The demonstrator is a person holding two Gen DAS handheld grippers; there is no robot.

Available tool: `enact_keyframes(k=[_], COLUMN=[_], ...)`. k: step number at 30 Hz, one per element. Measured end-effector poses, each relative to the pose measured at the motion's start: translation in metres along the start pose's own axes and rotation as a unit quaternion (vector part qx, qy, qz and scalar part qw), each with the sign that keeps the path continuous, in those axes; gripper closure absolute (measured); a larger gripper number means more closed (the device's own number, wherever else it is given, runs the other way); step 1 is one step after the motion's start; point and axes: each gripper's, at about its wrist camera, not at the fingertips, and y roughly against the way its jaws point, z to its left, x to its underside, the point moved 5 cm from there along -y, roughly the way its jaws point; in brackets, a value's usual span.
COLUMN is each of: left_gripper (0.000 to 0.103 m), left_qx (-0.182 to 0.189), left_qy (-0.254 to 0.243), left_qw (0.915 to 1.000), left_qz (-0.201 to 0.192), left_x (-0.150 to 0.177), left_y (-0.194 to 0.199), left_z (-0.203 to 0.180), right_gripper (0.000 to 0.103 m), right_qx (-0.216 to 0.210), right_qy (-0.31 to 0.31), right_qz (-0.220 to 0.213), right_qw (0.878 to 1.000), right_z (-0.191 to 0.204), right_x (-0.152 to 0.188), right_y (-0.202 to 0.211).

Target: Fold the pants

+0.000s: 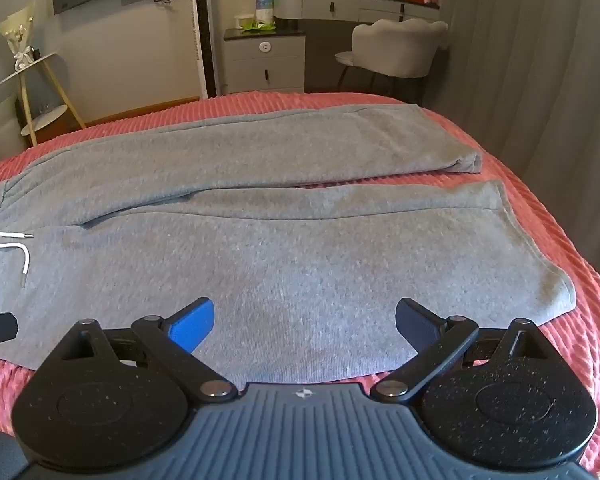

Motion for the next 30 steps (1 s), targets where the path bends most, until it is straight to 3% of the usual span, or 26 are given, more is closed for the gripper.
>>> enact_keyframes(k=[30], left_gripper=[0.0], left_qx=[0.0], left_qy=[0.009], left_qw=[0.9998], left_qz=[0.017], left_x=[0.0003], left_y=[-0.0055], left_z=[0.0027], right_gripper=[0.006], right_qx=[0.007], right_qy=[0.006], right_qz=[0.003], right_qw=[1.0], right_z=[-0.0052], right_x=[0.0], right_y=[-0.0026])
